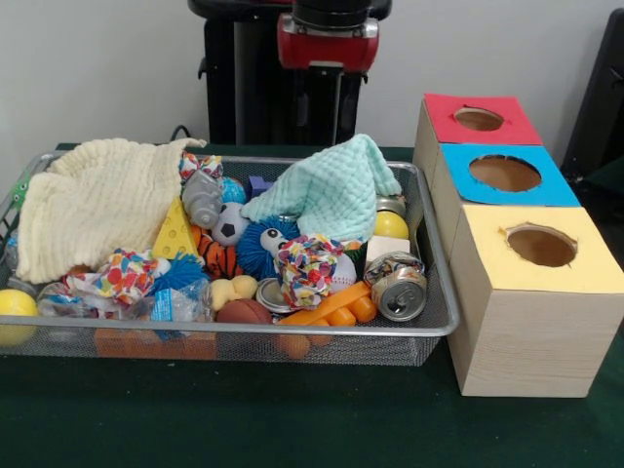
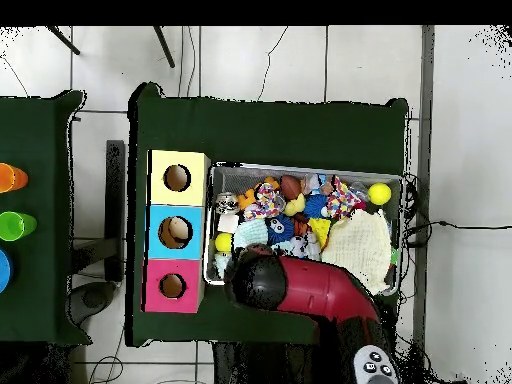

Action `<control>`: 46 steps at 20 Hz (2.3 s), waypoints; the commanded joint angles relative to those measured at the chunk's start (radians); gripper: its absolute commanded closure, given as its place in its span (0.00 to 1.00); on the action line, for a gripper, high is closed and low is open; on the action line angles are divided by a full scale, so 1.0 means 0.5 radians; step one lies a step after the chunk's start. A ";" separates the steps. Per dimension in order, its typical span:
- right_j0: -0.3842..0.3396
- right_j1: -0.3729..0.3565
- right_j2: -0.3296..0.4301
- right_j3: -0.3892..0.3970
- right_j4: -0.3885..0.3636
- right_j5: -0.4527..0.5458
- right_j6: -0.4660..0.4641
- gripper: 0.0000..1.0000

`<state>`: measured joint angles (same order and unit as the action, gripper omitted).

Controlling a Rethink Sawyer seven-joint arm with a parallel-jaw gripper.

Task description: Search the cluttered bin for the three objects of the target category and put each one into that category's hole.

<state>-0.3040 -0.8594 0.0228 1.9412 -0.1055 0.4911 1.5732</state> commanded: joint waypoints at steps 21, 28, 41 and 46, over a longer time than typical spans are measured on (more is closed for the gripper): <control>-0.127 0.722 0.105 -0.988 -0.120 0.401 0.116 0.00; -0.145 0.854 0.098 -1.095 -0.102 0.390 0.097 0.00; -0.181 0.845 0.061 -1.075 -0.099 0.431 0.078 0.00; -0.193 0.858 0.045 -1.073 -0.100 0.430 0.088 0.00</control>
<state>-0.3715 -0.4630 0.0263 1.4270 -0.1195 0.6797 1.5732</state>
